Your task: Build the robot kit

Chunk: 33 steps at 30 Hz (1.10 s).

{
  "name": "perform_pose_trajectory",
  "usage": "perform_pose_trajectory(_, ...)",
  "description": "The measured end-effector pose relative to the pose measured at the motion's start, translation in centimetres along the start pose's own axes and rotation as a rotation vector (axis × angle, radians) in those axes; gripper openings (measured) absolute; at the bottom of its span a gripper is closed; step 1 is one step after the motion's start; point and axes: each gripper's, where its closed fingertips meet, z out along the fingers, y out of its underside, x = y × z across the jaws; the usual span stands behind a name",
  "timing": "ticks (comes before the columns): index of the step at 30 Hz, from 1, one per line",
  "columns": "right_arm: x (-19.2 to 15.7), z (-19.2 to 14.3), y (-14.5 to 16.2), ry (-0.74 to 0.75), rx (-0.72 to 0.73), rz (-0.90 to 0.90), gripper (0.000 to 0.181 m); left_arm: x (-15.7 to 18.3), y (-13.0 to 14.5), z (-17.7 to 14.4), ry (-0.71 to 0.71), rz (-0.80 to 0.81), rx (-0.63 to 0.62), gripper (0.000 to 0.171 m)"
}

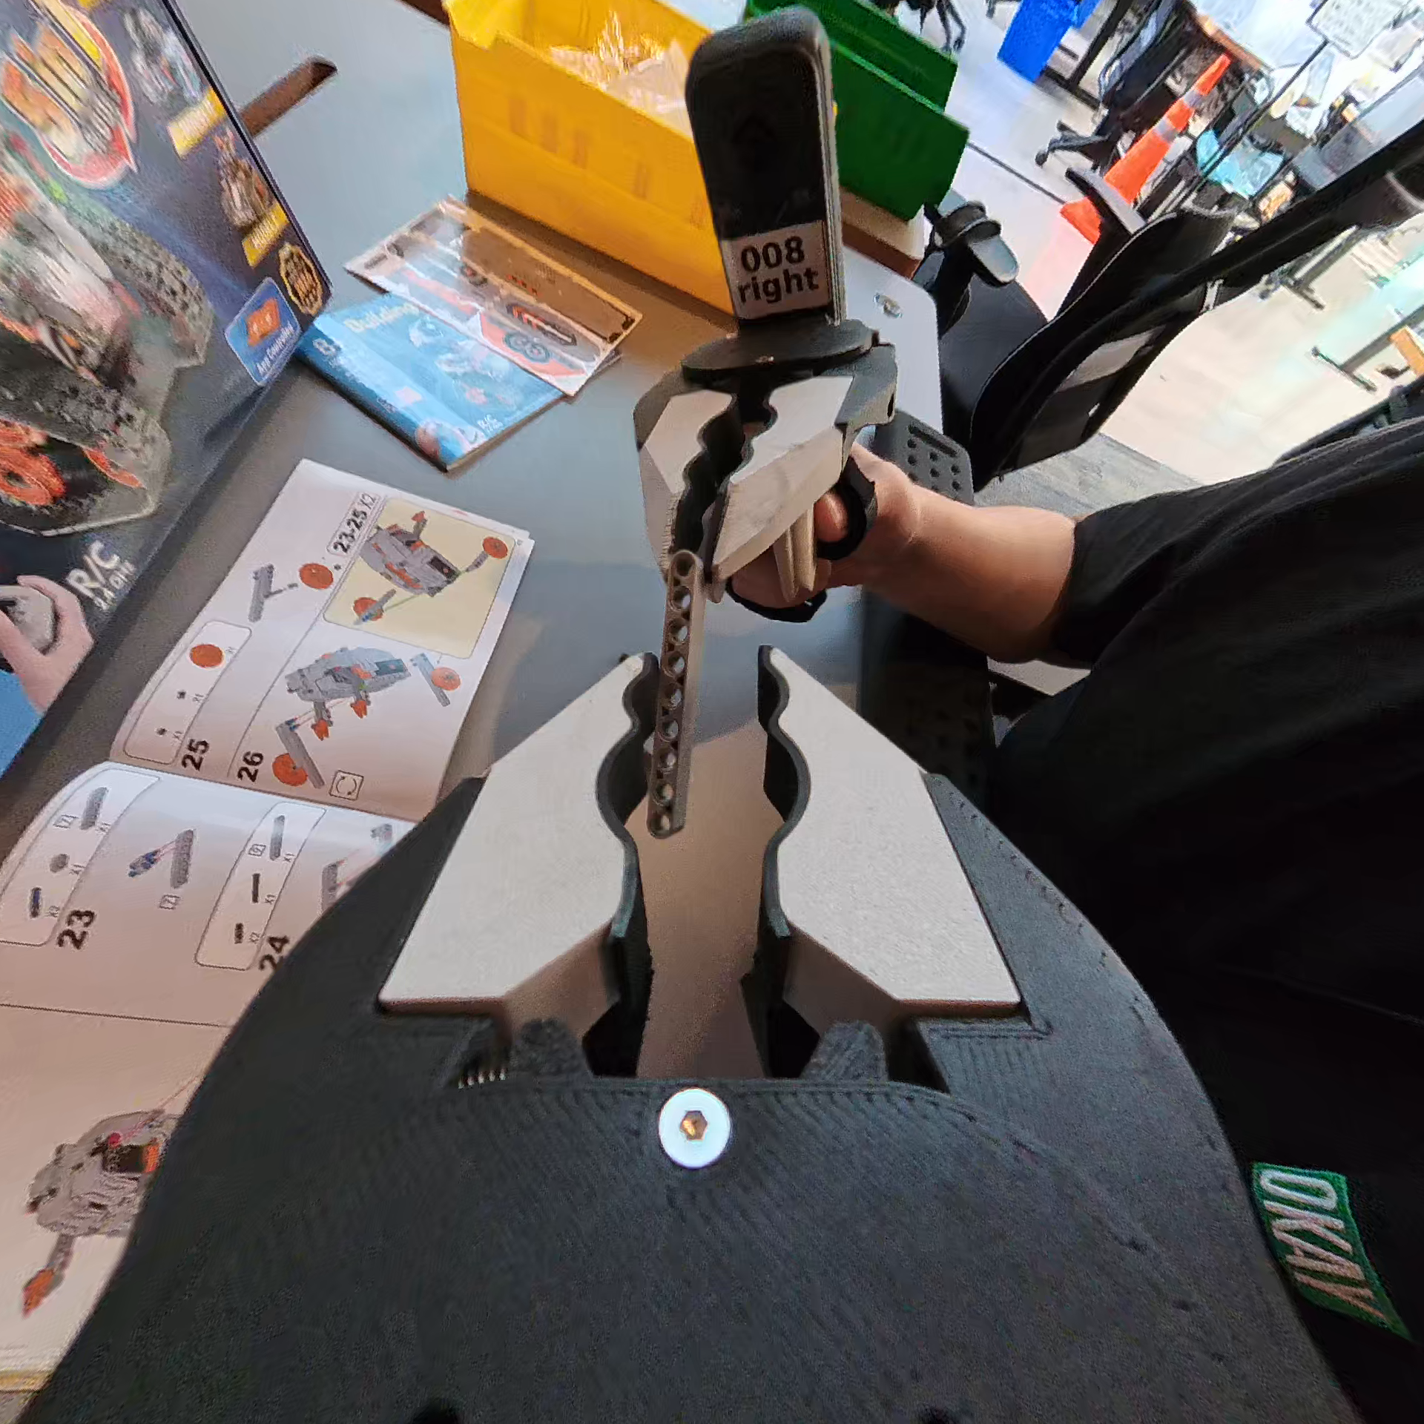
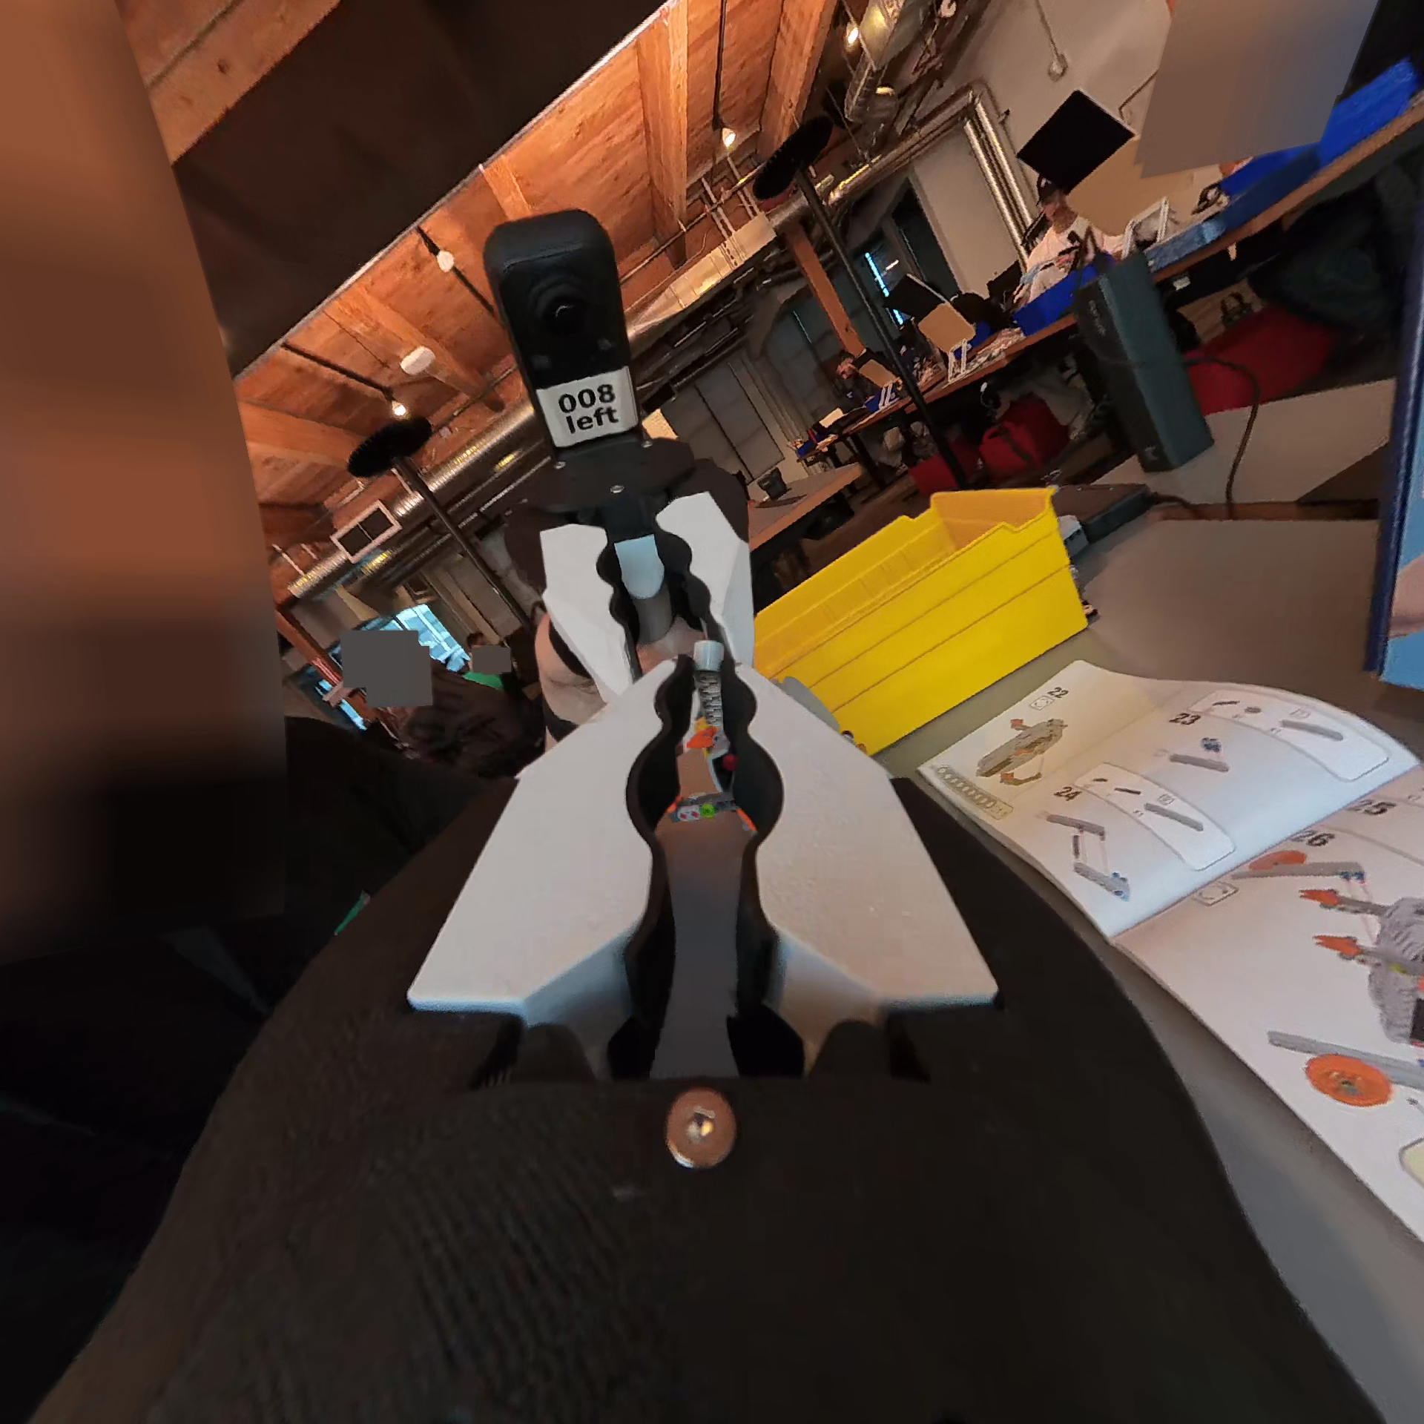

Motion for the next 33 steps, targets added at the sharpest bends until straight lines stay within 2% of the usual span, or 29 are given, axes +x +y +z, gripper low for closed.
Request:
perform_pose_trajectory(4,-0.4,-0.6,-0.7,0.001,0.003,-0.068,0.004,-0.1,-1.8,-1.8,-0.053,0.089,0.1,0.026)
perform_pose_trajectory(8,-0.1,-0.8,-0.4,0.036,-0.043,-0.15,0.004,1.1,-5.0,-4.5,-0.07,0.266,0.351,0.026)
perform_pose_trajectory(11,-0.2,-0.8,0.0,0.059,-0.082,-0.226,0.004,1.8,-6.0,-6.3,-0.081,0.334,0.532,0.023)
perform_pose_trajectory(12,-0.1,-0.8,0.0,0.07,-0.089,-0.243,0.005,1.9,-6.0,-6.5,-0.072,0.327,0.547,0.02)
perform_pose_trajectory(13,-0.1,-0.8,0.1,0.074,-0.096,-0.255,0.005,2.0,-5.6,-6.2,-0.045,0.301,0.511,0.014)
perform_pose_trajectory(16,-0.2,-0.7,0.2,0.082,-0.11,-0.294,0.004,2.0,-3.6,-4.3,0.034,0.21,0.343,0.019)
perform_pose_trajectory(20,-0.2,-0.5,0.9,0.086,-0.149,-0.329,0.005,1.8,-1.5,-2.1,0.056,0.176,0.19,0.018)
perform_pose_trajectory(24,-0.5,-0.3,1.2,0.046,-0.15,-0.331,0.005,2.1,-0.6,-1.5,0.09,0.153,0.134,0.014)
perform_pose_trajectory(33,-1.1,-0.2,1.6,-0.018,-0.145,-0.319,0.005,2.0,0.0,-0.9,0.082,0.127,0.091,0.013)
